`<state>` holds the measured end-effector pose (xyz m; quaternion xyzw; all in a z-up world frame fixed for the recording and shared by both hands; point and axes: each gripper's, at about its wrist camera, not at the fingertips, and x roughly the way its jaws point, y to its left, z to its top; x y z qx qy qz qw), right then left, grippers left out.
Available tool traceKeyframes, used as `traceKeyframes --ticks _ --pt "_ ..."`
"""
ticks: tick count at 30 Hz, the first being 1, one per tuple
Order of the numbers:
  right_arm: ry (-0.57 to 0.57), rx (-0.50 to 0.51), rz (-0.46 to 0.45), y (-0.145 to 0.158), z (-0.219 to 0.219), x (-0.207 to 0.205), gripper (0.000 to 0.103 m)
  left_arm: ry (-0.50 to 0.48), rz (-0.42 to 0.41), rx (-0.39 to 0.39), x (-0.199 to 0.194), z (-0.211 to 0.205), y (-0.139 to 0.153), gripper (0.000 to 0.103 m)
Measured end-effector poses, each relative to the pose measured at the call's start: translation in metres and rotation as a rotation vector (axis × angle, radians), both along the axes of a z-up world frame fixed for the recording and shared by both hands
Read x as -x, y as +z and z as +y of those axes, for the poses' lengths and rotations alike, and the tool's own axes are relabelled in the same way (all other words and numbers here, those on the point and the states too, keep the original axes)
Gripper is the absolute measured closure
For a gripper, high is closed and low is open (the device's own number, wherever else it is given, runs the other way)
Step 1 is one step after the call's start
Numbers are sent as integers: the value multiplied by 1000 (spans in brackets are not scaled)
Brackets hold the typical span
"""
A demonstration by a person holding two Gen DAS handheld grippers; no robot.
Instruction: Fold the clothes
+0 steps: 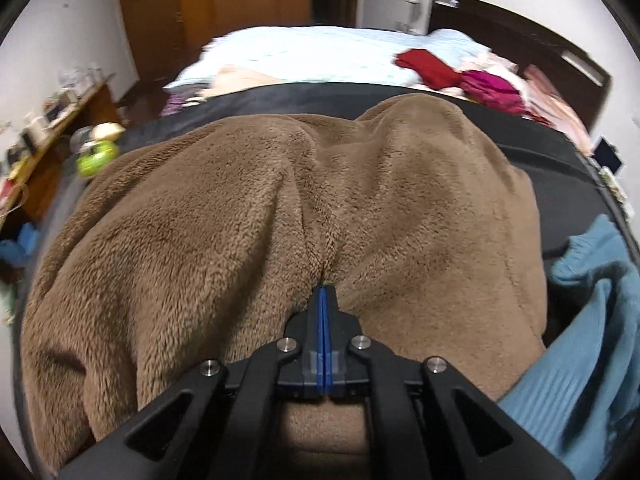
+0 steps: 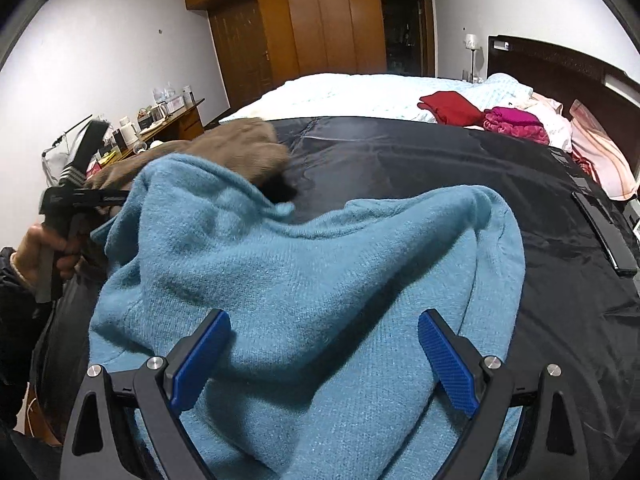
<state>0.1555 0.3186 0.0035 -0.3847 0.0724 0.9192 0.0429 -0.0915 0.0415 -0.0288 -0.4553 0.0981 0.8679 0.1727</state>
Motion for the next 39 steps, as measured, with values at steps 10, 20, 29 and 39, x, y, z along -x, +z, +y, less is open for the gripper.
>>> traceKeyframes --ticks 10,20,29,39 --pt "-3 -7 -8 -3 -5 -1 6 213 7 11 20 -102 3 99" --pt "-12 1 0 -5 -4 -4 6 325 40 86 37 -138 6 99" --pt "-12 -5 3 -7 -4 -3 6 284 27 -45 21 -134 30 75" --pt "-9 21 16 -8 0 -5 6 -174 -91 -384 -21 -14 62 21"
